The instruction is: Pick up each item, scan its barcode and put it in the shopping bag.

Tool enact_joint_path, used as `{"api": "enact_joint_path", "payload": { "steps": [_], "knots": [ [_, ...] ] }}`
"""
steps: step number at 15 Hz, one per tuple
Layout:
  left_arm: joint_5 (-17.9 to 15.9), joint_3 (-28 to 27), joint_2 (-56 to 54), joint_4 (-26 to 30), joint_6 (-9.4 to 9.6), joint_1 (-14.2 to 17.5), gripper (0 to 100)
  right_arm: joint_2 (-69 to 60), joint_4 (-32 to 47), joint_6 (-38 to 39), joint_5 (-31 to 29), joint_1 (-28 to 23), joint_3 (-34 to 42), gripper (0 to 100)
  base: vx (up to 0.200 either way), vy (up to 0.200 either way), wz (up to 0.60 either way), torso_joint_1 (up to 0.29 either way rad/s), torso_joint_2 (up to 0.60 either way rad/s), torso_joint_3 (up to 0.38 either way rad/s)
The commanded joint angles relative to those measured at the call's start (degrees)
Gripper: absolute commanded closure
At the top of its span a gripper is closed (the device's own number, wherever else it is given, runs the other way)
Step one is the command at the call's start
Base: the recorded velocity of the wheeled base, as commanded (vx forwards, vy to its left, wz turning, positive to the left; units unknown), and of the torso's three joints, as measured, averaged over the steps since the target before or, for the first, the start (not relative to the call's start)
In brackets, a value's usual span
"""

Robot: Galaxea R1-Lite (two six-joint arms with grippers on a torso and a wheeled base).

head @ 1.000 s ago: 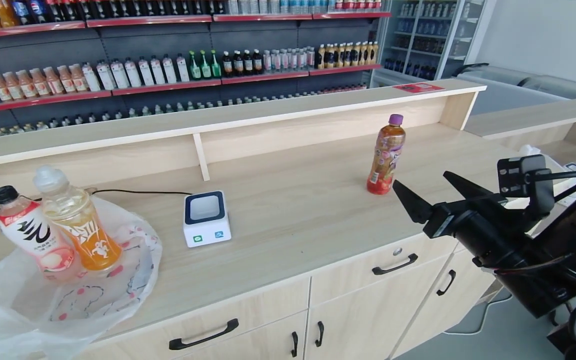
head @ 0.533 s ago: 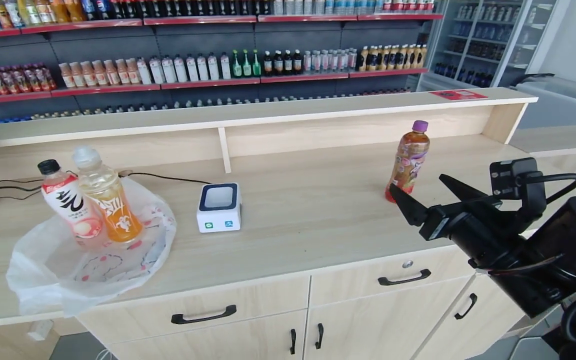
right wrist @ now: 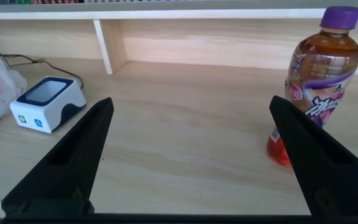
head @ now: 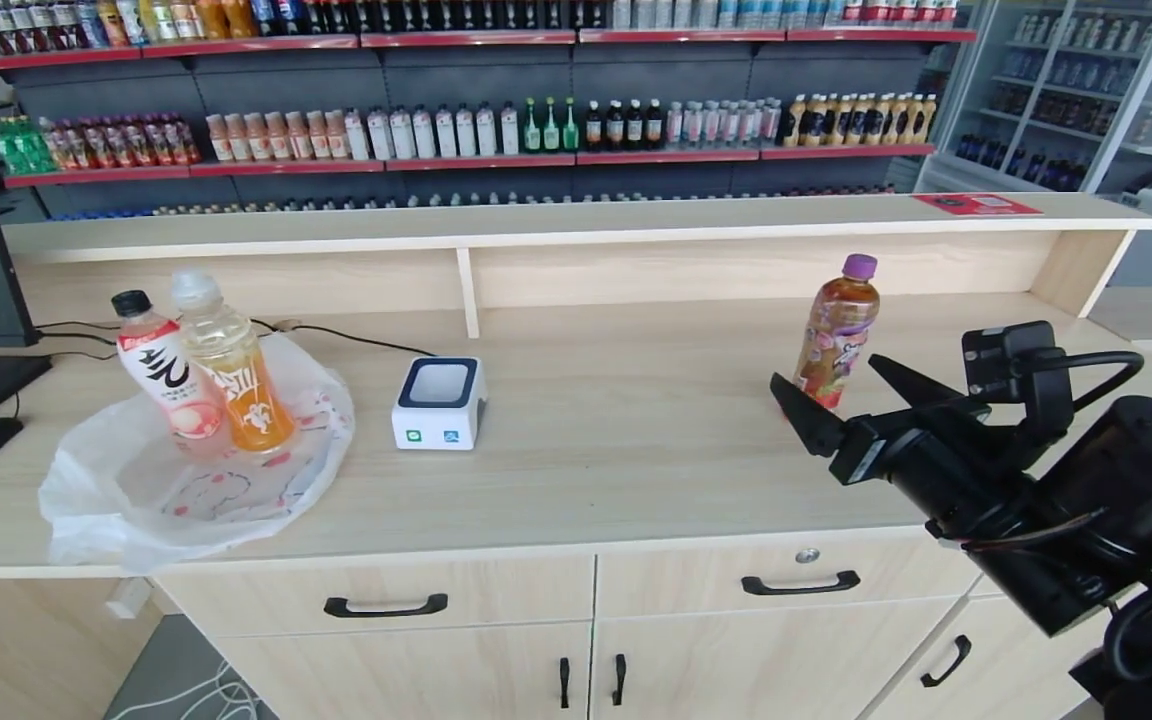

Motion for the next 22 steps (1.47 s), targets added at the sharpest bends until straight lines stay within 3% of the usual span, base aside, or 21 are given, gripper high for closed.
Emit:
{"api": "enact_joint_path", "payload": {
  "steps": [1, 7, 10, 13, 22],
  "knots": [
    [0.0, 0.0, 0.1, 0.0, -0.03, 0.0, 0, 0.4, -0.1, 0.0, 0.0, 0.1, 0.0, 0, 0.000, -0.200, 0.00, 0.002, 0.00, 0.002],
    [0.0, 0.0, 0.1, 0.0, 0.05, 0.0, 0, 0.5, -0.1, 0.0, 0.0, 0.6, 0.4, 0, 0.000, -0.200, 0.00, 0.002, 0.00, 0.002],
    [0.0, 0.0, 0.1, -0.1, 0.14, 0.0, 0, 0.3, -0.1, 0.0, 0.0, 0.6, 0.7, 0, 0.200, -0.200, 0.00, -0.001, 0.00, -0.002],
    [0.0, 0.0, 0.1, 0.0, 0.05, 0.0, 0, 0.1, -0.1, 0.0, 0.0, 0.6, 1.3, 0, 0.200, 0.000, 0.00, 0.004, 0.00, 0.006],
    [0.0, 0.0, 0.1, -0.1, 0.49, 0.0, 0, 2.2, -0.1, -0.4, 0.0, 4.0, 0.5, 0, 0.000, 0.000, 0.00, 0.000, 0.00, 0.000]
  ]
}}
